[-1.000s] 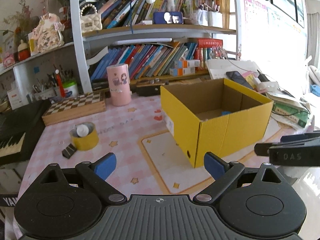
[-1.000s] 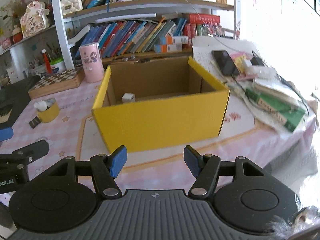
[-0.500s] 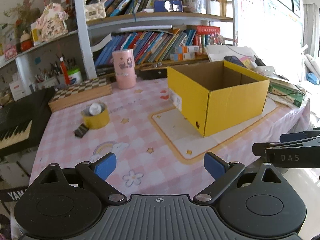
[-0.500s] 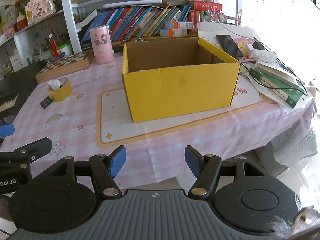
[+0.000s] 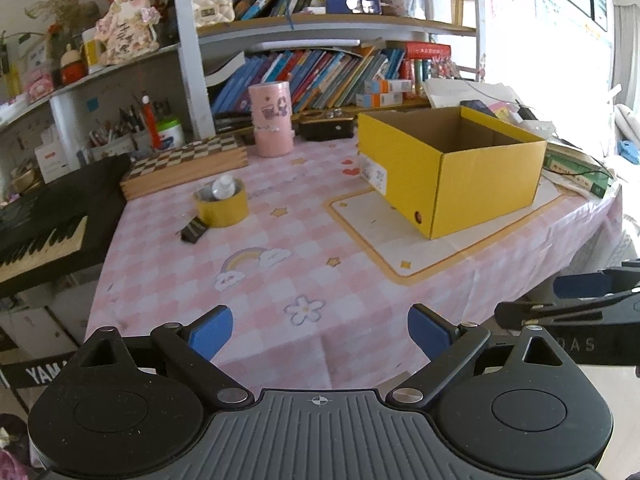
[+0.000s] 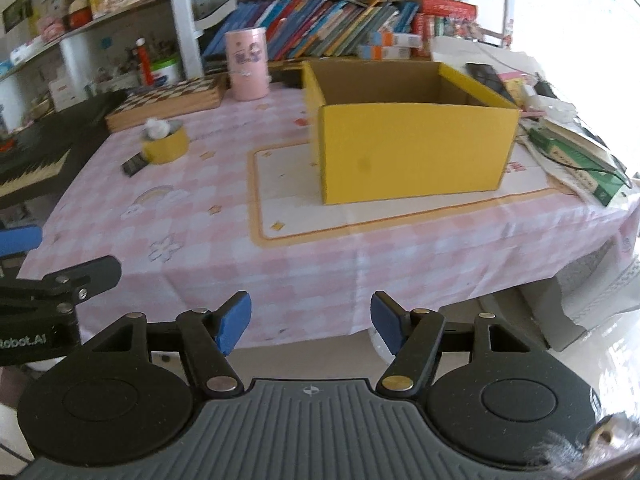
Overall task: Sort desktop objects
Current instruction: 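Move both open tools back toward the binder clip and the tape roll, then close the left tool on the black binder clip while the right tool approaches the tape roll, then grasp the white spray bottle in the tape roll with the right tool while the left tool lifts the clip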
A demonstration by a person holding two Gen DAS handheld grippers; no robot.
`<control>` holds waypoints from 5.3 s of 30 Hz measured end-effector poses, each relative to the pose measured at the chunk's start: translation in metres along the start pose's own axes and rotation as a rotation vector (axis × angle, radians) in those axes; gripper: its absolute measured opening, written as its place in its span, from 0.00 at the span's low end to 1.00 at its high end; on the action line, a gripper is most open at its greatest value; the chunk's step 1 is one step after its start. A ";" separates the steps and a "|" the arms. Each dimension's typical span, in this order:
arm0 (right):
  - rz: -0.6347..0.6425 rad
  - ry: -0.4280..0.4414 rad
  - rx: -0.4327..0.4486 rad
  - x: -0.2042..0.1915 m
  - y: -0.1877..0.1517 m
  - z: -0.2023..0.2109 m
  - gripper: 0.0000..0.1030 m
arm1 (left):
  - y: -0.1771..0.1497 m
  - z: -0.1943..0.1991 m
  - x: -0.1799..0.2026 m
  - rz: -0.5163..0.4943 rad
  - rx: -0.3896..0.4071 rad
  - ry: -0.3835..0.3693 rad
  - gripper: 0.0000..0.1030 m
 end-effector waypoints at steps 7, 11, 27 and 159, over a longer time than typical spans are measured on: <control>0.041 0.065 -0.006 -0.029 -0.004 0.002 0.64 | -0.010 0.014 -0.018 0.010 -0.008 0.039 0.93; 0.057 0.092 -0.007 -0.043 -0.005 0.001 0.64 | -0.014 0.020 -0.029 0.025 -0.009 0.068 0.93; 0.123 0.164 0.009 -0.085 -0.001 -0.004 0.65 | -0.018 0.033 -0.067 0.063 0.013 0.138 0.93; 0.294 0.556 -0.101 -0.182 0.142 -0.323 0.35 | 0.040 -0.173 -0.162 0.258 -0.093 0.480 0.05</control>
Point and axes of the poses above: each gripper's, at about its wrist camera, not at the fingertips, and z roughly against the way its jaws point, x to its right, y to its top, the point moved 2 cm from there along -z, roughly the way its jaws point, and after that the axes turned 15 degrees about x, right-handed, at the moved point
